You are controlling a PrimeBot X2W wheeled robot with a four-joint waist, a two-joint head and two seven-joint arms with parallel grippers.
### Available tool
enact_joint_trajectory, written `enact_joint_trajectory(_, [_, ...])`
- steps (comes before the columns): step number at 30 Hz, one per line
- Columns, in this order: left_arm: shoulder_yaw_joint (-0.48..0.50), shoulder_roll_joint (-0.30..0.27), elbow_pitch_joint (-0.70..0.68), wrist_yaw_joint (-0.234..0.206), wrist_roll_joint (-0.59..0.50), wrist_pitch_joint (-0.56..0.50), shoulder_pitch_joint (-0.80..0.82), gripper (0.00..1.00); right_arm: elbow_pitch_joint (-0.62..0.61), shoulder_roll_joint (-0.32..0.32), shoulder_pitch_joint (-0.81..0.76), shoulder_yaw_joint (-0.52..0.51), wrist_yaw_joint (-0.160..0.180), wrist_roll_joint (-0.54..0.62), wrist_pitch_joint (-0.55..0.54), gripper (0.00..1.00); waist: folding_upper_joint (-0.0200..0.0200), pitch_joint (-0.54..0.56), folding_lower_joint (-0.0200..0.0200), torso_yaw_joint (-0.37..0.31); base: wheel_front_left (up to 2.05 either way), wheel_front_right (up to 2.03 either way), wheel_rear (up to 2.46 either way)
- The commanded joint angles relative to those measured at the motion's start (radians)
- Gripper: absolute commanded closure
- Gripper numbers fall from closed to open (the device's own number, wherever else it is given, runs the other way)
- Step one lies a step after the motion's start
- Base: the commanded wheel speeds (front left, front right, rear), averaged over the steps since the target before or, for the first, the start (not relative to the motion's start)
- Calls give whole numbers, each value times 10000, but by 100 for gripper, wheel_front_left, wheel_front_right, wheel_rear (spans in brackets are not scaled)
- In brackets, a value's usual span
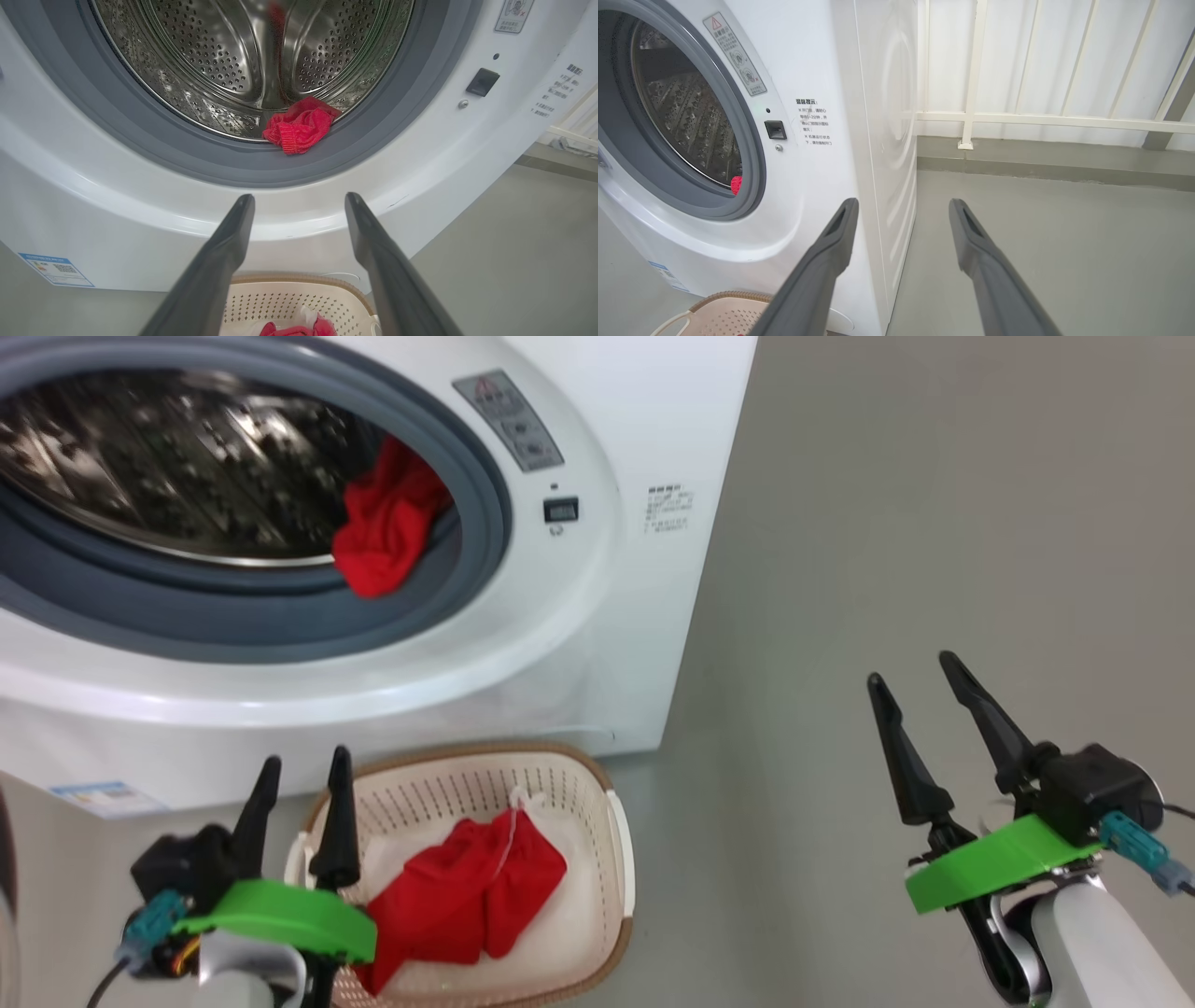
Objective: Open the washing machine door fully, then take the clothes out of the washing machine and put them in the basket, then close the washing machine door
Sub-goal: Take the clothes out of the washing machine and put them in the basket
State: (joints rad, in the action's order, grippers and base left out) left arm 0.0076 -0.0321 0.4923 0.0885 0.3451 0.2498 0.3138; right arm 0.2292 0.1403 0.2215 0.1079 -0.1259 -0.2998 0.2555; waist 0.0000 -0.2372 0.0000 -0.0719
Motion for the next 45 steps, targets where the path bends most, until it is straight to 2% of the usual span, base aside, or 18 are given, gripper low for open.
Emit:
enact_joint_trajectory(1, [391, -185, -455, 76, 3, 119, -315, 0, -352, -61, -214, -35, -48, 190, 63, 0, 0, 719, 0, 79, 0, 0, 0])
enact_joint_trajectory(12, [995, -185, -1925, 252, -397, 120, -1743, 0, -540, -187, -1278, -378, -48, 530, 63, 0, 0, 2037, 0, 74, 0, 0, 0])
enact_joint_trajectory(24, [1042, -212, -3461, 236, -819, 120, -2719, 0, -827, -187, -1838, -534, -48, 665, 63, 0, 0, 2539, 0, 25, 0, 0, 0])
enact_joint_trajectory(45, [1181, -219, -3777, 277, -729, 120, -3079, 0, -1043, -247, -2184, -536, -48, 713, 63, 0, 0, 2754, 0, 71, 0, 0, 0])
